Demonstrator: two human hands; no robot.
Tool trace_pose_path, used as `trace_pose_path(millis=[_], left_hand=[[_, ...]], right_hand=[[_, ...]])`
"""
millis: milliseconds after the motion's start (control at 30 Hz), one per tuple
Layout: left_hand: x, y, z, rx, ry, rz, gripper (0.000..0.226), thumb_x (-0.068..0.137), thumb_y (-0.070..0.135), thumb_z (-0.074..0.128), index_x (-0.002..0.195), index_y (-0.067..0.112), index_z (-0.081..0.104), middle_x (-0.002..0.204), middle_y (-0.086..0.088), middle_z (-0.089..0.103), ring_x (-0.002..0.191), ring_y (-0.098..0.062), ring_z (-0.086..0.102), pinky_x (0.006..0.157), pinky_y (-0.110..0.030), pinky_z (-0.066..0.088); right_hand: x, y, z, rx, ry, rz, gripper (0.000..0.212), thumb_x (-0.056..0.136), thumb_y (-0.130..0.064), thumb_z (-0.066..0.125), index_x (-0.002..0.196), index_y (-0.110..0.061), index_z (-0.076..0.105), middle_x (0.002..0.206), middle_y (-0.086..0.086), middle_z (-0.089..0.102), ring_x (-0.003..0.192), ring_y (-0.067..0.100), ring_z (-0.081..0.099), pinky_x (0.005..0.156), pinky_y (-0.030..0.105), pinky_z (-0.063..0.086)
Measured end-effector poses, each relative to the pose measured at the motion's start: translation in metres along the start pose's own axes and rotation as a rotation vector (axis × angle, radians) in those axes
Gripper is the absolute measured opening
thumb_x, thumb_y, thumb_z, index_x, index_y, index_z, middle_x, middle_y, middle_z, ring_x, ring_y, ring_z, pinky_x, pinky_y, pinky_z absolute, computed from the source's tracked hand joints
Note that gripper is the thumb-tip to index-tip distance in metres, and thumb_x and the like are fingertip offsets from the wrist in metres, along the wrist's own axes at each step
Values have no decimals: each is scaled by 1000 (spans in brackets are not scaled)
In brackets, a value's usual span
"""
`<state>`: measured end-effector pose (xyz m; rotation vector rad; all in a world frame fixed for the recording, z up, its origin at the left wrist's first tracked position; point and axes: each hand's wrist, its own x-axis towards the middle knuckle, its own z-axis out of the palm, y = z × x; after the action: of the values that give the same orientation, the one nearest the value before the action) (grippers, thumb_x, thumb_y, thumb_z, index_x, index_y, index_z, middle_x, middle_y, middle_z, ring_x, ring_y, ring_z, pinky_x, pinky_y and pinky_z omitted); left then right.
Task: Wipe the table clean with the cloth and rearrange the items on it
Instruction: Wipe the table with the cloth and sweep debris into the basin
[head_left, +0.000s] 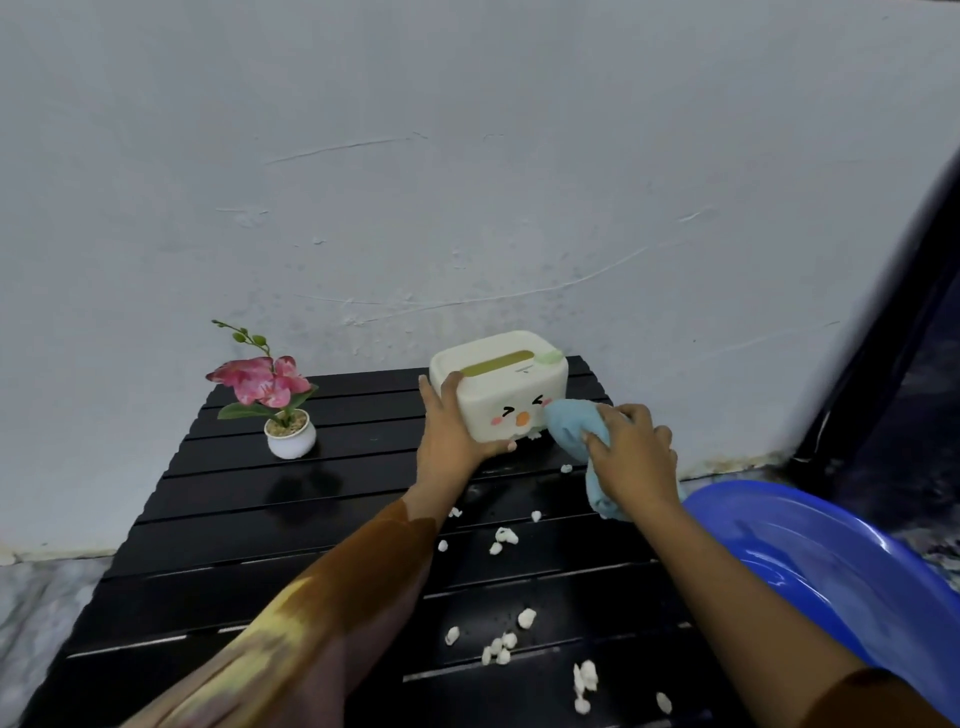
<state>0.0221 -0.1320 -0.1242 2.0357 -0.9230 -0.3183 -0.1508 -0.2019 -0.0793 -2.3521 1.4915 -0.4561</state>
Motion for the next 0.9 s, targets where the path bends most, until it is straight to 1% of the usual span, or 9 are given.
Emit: trace_pose_path(millis=[100,167,367,433,567,667,733,800,900], left_hand=[[4,0,5,-9,97,-5,95,63,40,83,138,32,27,160,-3,-7,124,-35,51,93,-48,49],[8,-2,7,-12,116,26,91,66,36,82,138,34,28,159,0,-3,123,-32,51,96,-50,47],[29,-5,2,-21,44,113,76,68,27,82,133,32,43,156,-2,5,126,-29,46,96,-49,50],[36,-4,0,-9,23,119,74,65,26,83,128,28,44,153,-3,11,120,-31,49,94,-49,51],[43,-2,2,-26,8,73,80,60,25,87,128,24,43,155,-5,5,122,-34,47,101,-49,47],[46,-1,-3,-57,28,101,78,58,21,88,124,21,46,151,-6,15,122,-31,45,103,-49,44],[50,1,-15,-66,64,129,76,58,19,88,122,18,47,147,-6,22,120,-29,46,102,-41,45],[60,4,-34,-85,93,140,77,59,17,87,124,16,46,144,-7,27,120,-28,46,93,-31,45],[77,5,-64,-51,109,172,78,58,15,88,124,15,46,141,-9,32,119,-27,46,87,-27,41]], right_hand=[[8,5,2,28,6,6,43,95,-28,44,138,-24,41,141,6,39,120,33,38,99,42,35],[13,7,3,50,14,8,43,95,-28,44,138,-24,42,140,6,39,120,34,38,99,43,36],[30,5,4,105,22,8,42,95,-29,44,137,-25,43,140,5,39,121,33,37,99,43,36],[34,4,4,116,25,8,42,96,-29,43,138,-24,43,140,5,39,121,33,37,99,43,37],[38,3,6,128,40,14,42,96,-29,43,137,-24,44,140,5,40,121,33,37,98,43,37],[45,3,6,135,45,23,41,96,-29,42,137,-24,44,139,6,40,120,34,38,97,42,37],[55,3,5,133,60,25,41,96,-29,42,137,-23,44,139,6,39,120,35,38,98,43,36],[71,1,5,130,82,26,42,96,-30,41,137,-22,44,139,8,39,120,36,38,99,43,35],[103,-1,13,104,97,26,41,95,-29,42,135,-21,46,140,9,39,121,37,38,101,44,34]])
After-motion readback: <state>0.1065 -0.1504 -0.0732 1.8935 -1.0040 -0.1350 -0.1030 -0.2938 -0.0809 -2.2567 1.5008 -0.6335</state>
